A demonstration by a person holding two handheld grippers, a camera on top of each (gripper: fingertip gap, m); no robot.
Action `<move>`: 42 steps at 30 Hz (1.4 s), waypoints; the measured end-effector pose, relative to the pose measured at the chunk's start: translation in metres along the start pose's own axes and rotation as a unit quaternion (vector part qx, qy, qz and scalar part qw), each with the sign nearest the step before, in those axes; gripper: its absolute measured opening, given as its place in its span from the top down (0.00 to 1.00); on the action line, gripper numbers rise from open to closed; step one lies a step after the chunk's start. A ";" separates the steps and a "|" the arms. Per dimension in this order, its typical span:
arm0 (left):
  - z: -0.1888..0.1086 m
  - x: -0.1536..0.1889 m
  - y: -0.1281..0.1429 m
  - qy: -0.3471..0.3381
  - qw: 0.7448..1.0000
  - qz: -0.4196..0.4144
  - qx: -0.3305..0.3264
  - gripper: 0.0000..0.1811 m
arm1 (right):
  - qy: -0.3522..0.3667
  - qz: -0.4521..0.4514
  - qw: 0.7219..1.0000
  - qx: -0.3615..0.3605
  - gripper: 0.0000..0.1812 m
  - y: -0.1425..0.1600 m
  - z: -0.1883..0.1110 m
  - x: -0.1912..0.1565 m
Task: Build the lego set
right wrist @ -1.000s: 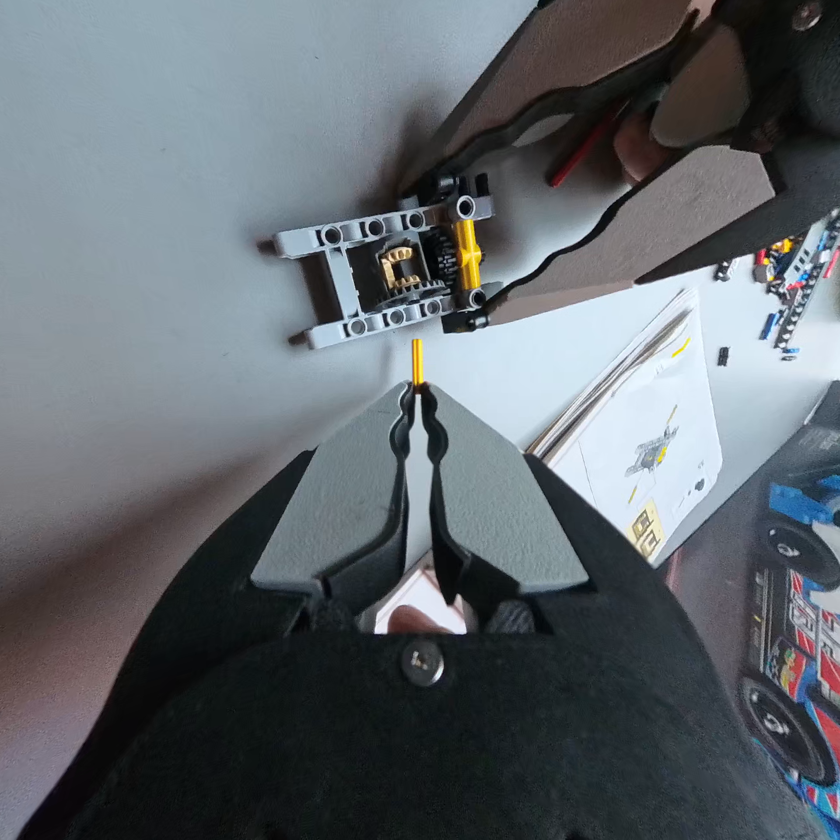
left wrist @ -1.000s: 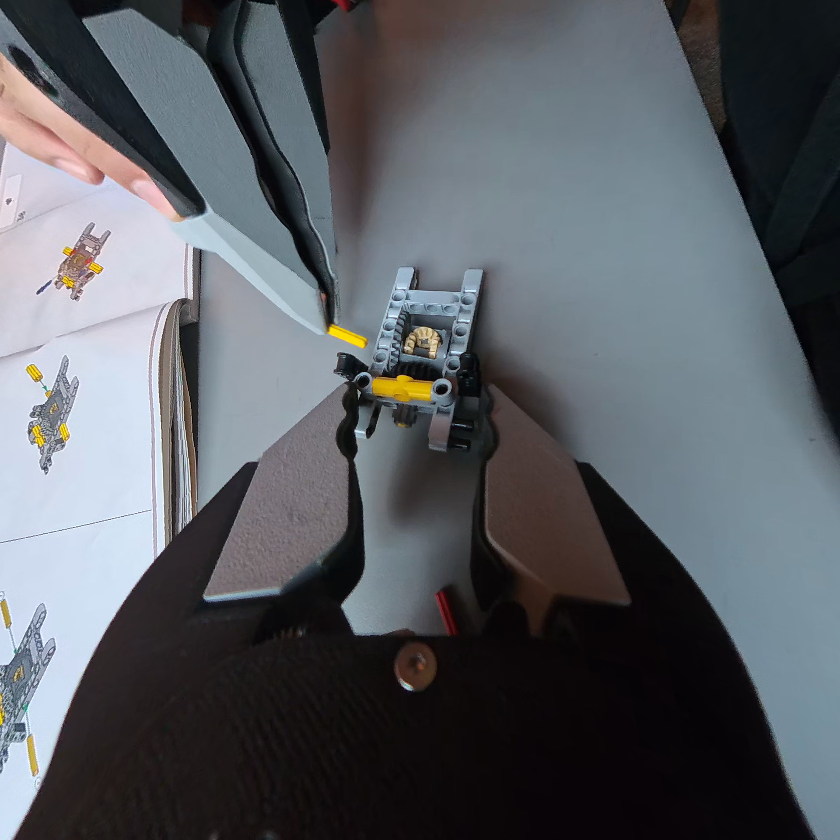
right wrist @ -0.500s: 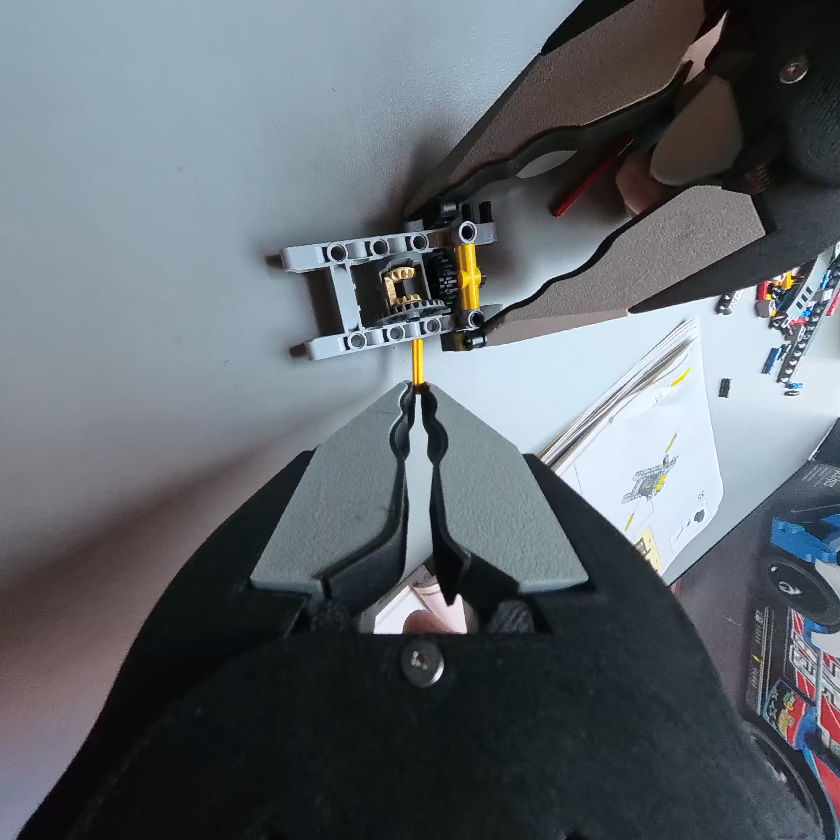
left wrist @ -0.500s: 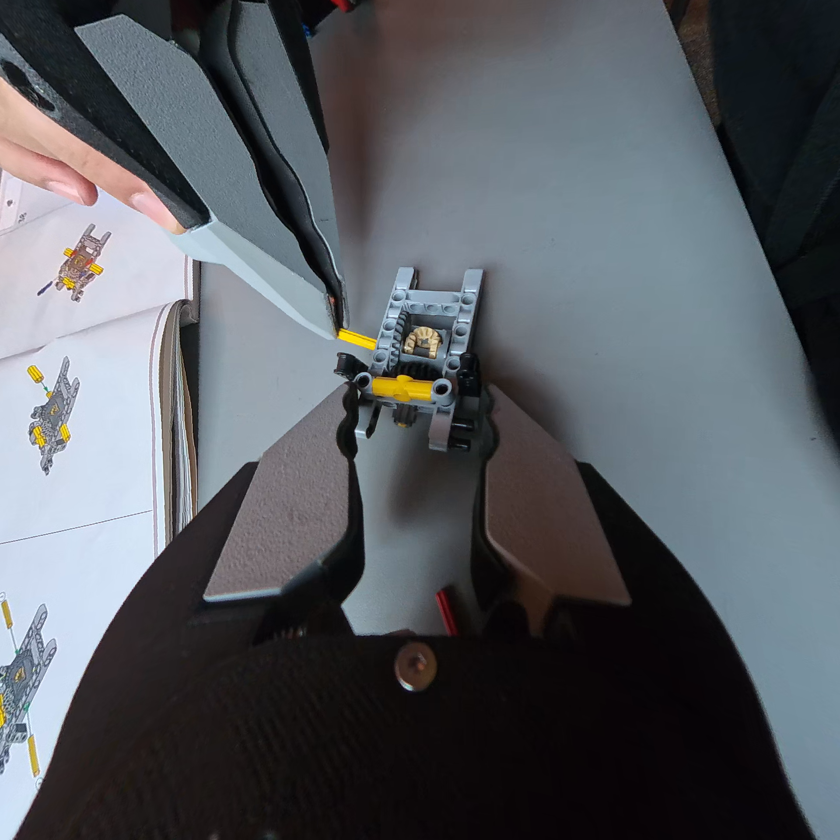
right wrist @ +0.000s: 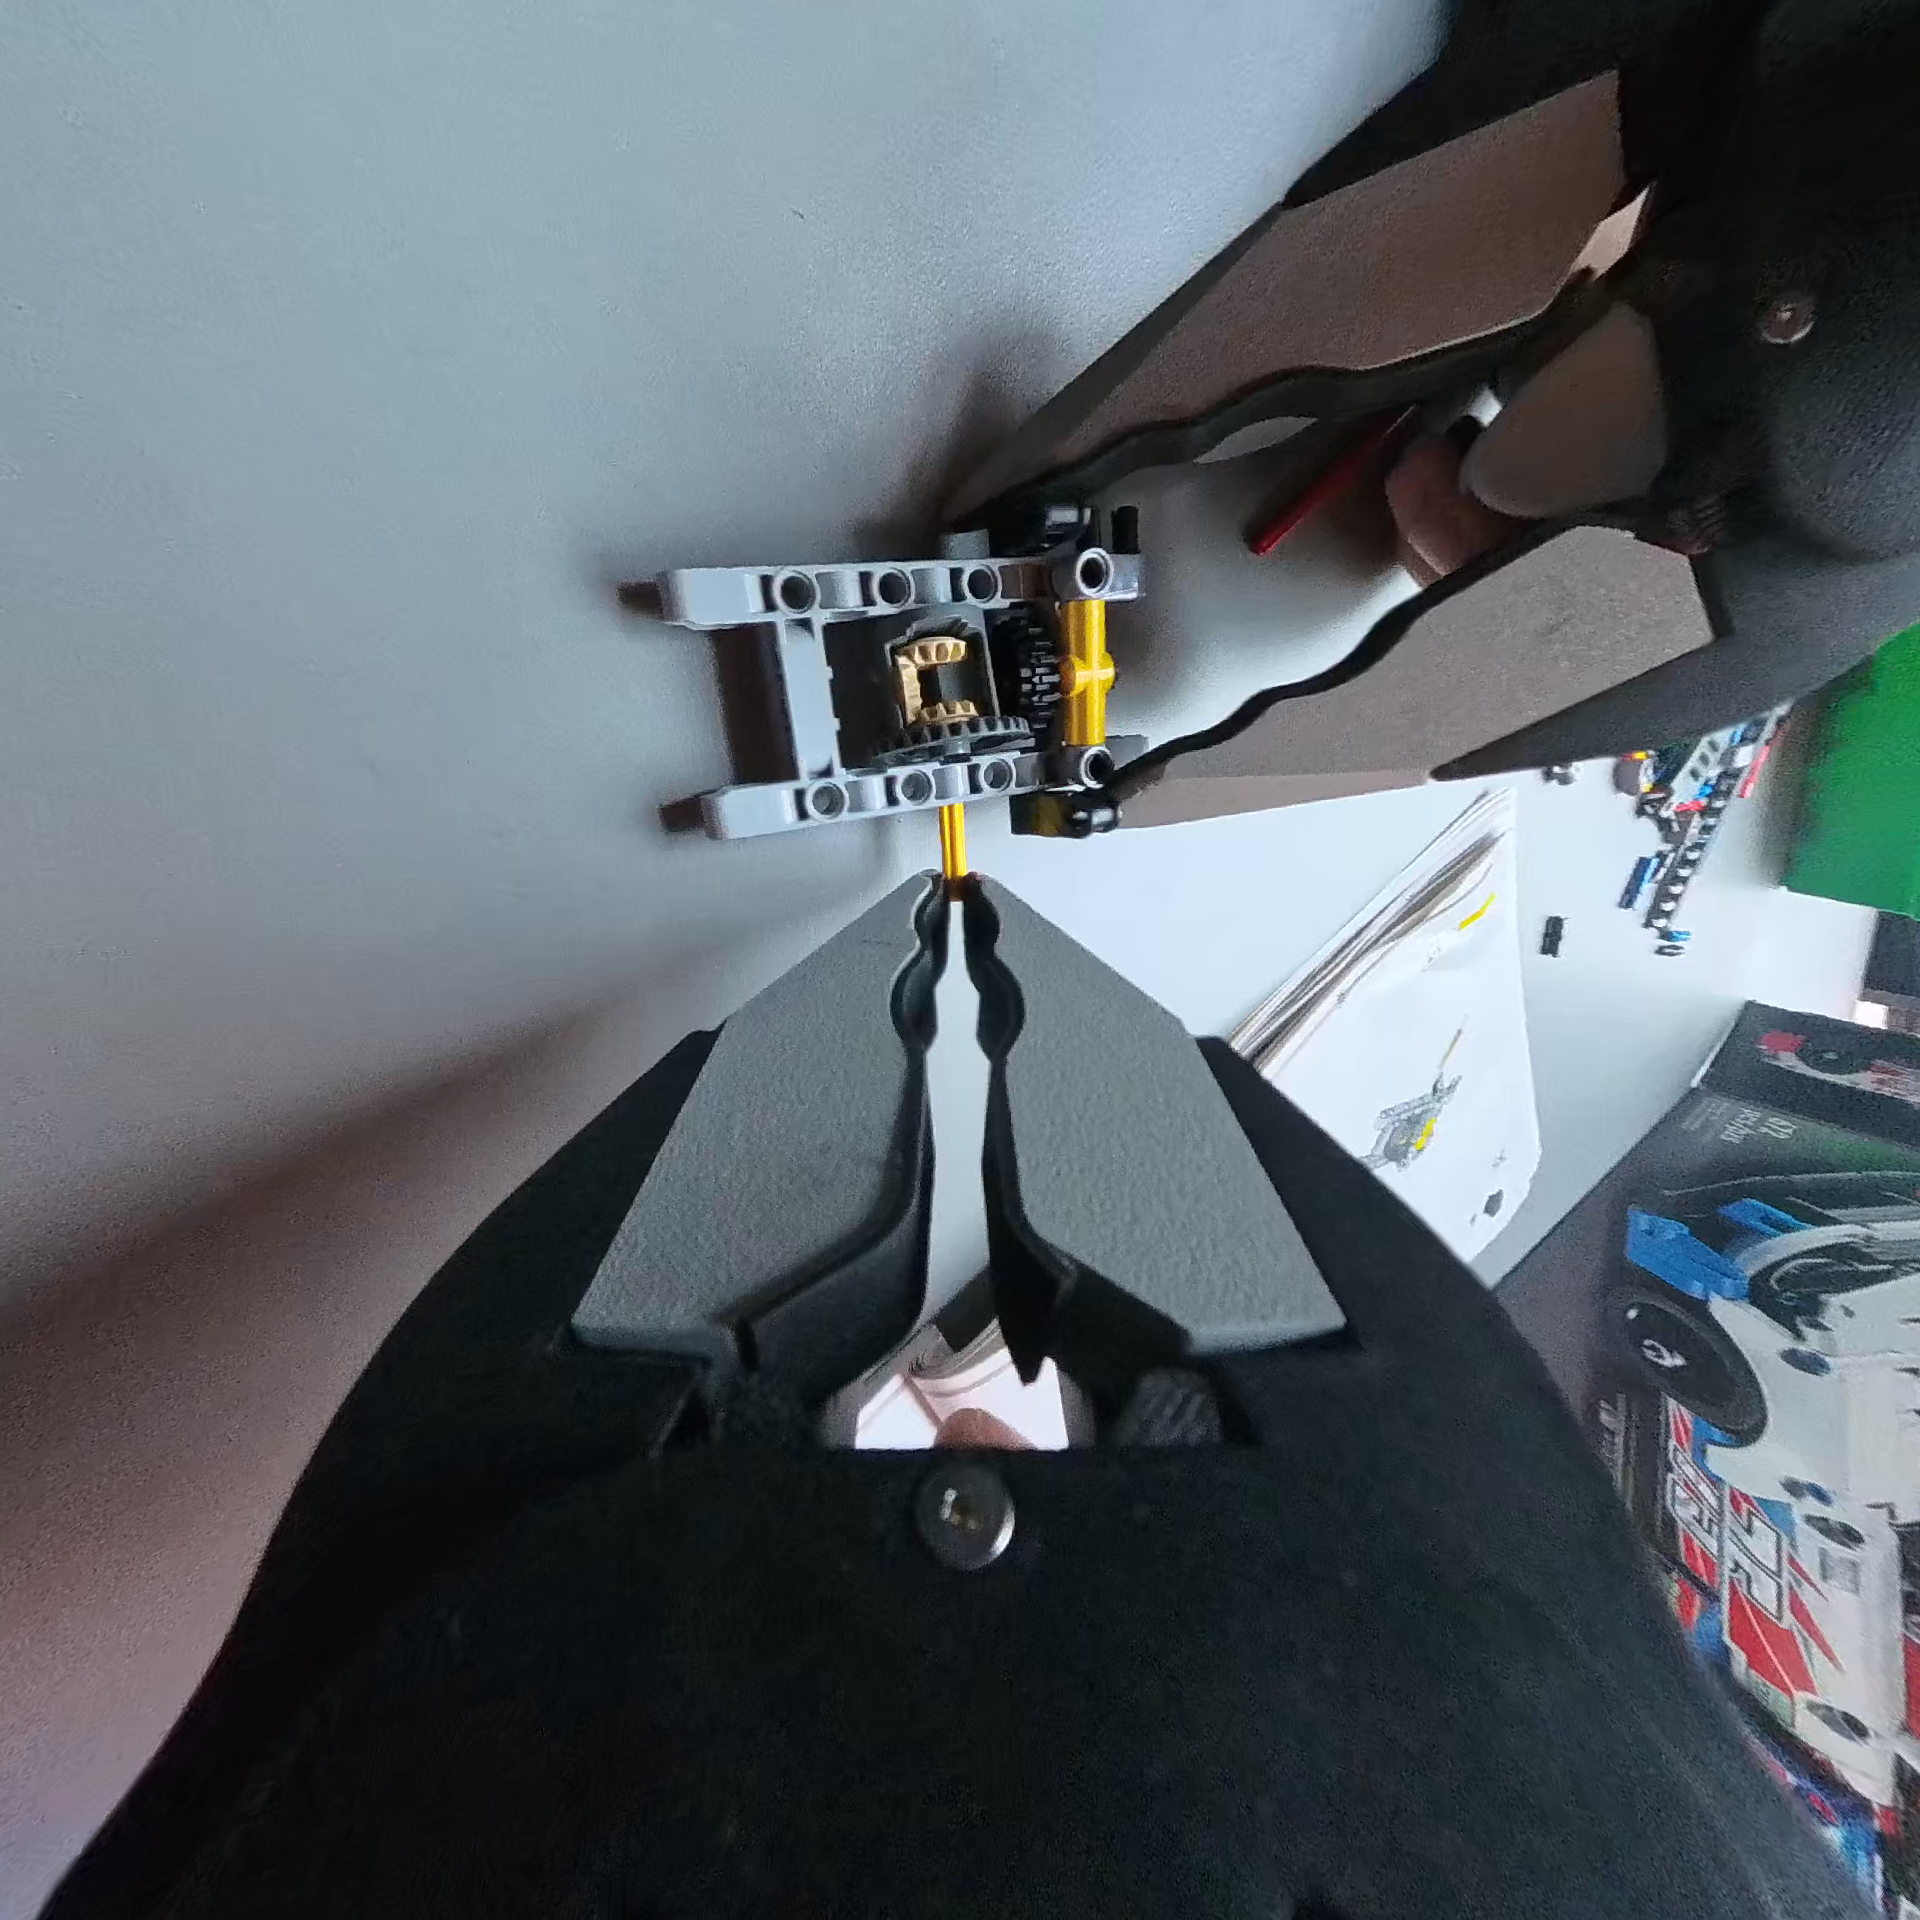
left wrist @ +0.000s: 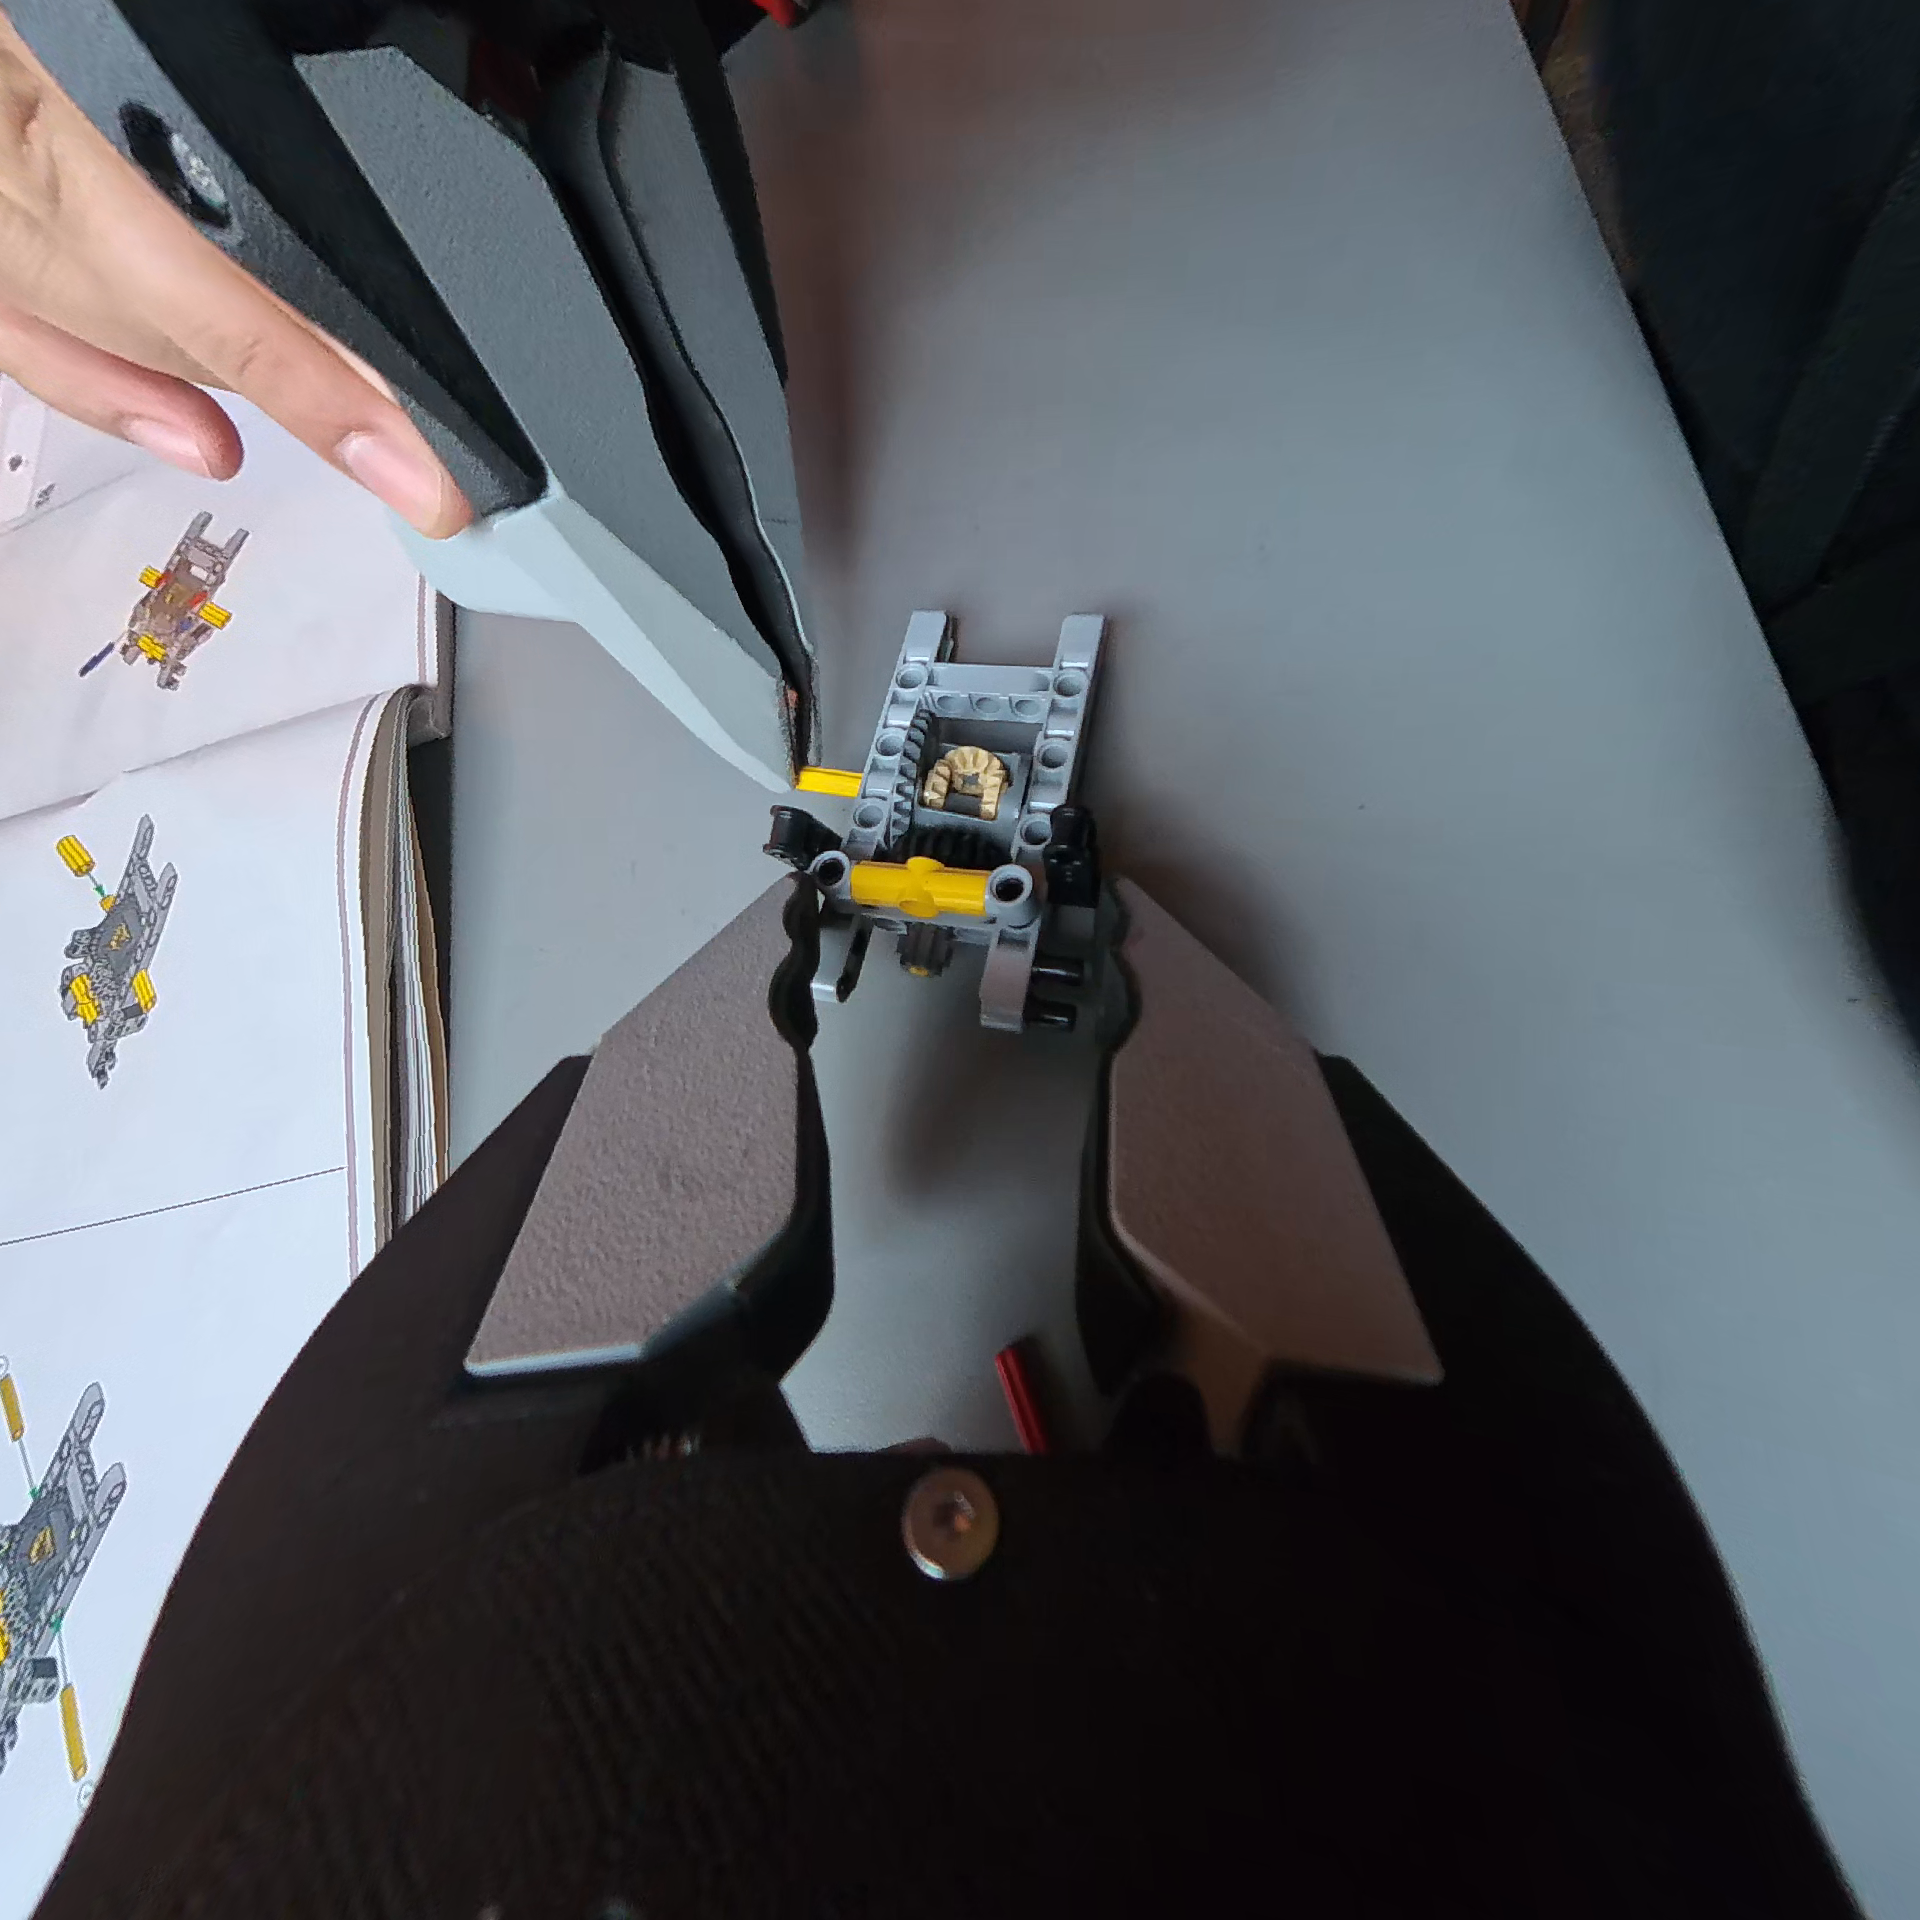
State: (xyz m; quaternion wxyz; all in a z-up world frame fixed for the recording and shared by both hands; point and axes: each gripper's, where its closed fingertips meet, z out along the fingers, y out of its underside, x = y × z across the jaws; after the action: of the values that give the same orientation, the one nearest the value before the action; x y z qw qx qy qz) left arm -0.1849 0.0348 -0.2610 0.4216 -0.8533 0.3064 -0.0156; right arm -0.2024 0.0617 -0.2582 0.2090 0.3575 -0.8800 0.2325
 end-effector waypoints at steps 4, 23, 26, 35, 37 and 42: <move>0.000 0.000 0.000 0.002 1.000 -0.002 0.000 0.72 | 0.019 -0.003 1.000 0.003 1.00 0.000 0.000 0.000; 0.000 0.001 0.000 0.006 1.000 -0.001 0.000 0.72 | 0.063 0.046 0.996 0.045 1.00 -0.003 0.002 0.000; 0.000 0.001 0.000 0.008 1.000 -0.002 0.000 0.72 | 0.066 0.062 0.994 0.059 1.00 -0.003 0.002 0.000; 0.001 0.001 0.001 0.014 1.000 -0.006 -0.001 0.72 | 0.081 0.079 0.990 0.089 1.00 -0.004 0.004 -0.001; 0.001 0.001 0.000 0.011 1.000 -0.005 0.000 0.72 | 0.081 0.073 0.991 0.084 1.00 -0.004 0.002 -0.001; 0.001 0.000 0.001 0.012 1.000 -0.006 -0.001 0.72 | 0.086 0.057 0.992 0.066 1.00 -0.004 0.003 -0.001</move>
State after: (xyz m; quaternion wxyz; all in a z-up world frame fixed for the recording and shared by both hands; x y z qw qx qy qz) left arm -0.1845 0.0351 -0.2622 0.4172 -0.8552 0.3063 -0.0283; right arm -0.1988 0.0583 -0.2599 0.2460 0.2984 -0.8605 0.3315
